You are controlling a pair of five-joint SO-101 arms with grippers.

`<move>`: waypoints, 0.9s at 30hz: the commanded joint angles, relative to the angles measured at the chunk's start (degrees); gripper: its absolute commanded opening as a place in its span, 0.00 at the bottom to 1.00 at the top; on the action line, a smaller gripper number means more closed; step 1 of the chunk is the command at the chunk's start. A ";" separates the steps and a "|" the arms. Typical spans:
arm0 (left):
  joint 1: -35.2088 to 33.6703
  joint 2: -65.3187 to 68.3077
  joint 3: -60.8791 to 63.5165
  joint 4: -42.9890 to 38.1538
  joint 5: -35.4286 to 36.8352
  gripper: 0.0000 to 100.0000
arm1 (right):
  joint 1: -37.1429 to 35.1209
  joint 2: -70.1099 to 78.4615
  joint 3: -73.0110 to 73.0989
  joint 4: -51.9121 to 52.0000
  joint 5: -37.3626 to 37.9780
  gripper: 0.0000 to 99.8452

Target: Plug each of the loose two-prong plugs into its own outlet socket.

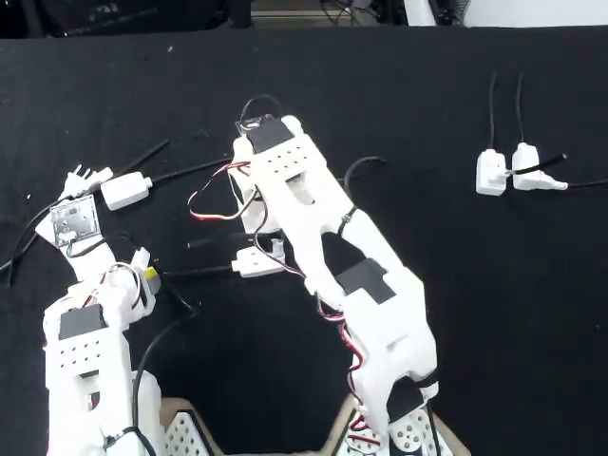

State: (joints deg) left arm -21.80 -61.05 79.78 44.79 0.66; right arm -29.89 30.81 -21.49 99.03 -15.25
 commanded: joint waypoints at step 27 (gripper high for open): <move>-0.57 -0.35 -0.66 -0.62 0.62 0.23 | -1.76 -0.31 -2.24 1.76 -4.31 0.01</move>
State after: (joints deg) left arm -21.80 -61.05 79.78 44.79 0.66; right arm -31.03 30.81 -21.58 99.21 -19.03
